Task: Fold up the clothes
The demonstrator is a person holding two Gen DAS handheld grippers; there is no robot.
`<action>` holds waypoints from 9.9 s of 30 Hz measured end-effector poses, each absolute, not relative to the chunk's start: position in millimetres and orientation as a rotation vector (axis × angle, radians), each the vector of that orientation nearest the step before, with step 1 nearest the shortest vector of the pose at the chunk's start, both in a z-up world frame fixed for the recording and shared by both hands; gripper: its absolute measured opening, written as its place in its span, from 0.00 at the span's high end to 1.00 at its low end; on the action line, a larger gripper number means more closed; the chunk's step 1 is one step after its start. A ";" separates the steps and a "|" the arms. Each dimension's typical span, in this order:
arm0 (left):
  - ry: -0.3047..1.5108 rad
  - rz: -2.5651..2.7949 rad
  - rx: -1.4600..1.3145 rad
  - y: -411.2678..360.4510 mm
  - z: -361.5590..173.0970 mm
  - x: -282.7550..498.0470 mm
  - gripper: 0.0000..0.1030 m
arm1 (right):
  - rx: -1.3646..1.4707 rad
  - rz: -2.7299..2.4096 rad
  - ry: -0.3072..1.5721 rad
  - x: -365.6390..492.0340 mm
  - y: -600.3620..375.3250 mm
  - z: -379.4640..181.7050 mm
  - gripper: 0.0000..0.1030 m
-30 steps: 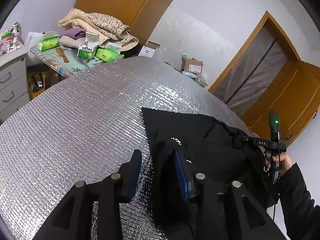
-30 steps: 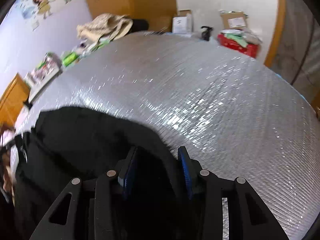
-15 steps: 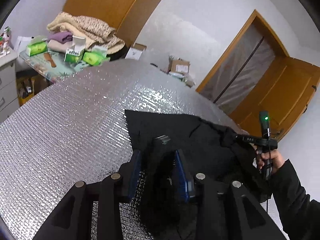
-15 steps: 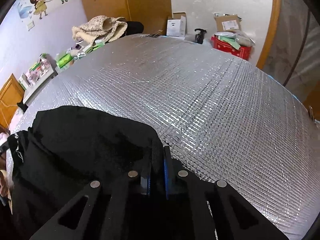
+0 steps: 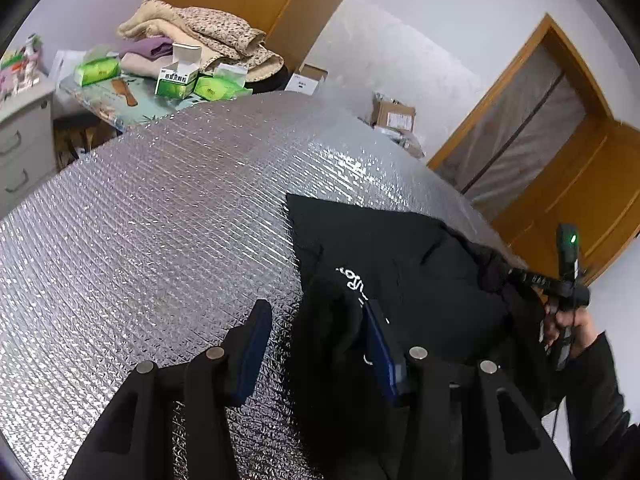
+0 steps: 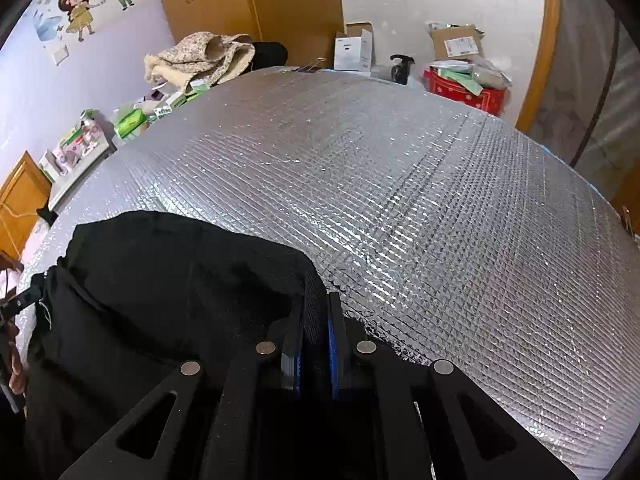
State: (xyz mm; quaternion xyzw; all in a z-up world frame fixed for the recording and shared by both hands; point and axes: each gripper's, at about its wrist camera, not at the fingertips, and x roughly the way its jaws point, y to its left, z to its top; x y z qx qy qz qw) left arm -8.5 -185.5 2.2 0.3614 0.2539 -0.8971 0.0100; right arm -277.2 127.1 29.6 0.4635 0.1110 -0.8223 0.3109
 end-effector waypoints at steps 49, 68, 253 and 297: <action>0.611 -2.726 0.908 -227.1 53.9 10.2 0.81 | 1.005 -2.320 0.028 -118.1 206.8 69.4 0.69; 0.606 -2.875 1.110 -126.5 25.9 81.2 0.79 | 1.077 -2.260 0.262 -73.3 164.4 21.0 0.92; 1.152 -2.448 0.901 -298.5 -14.4 76.4 0.85 | 1.014 -1.792 0.535 -279.0 -176.1 13.3 0.72; 0.661 -2.790 0.921 -187.4 73.9 61.0 0.87 | 0.831 -2.166 0.179 -106.7 106.0 174.6 0.75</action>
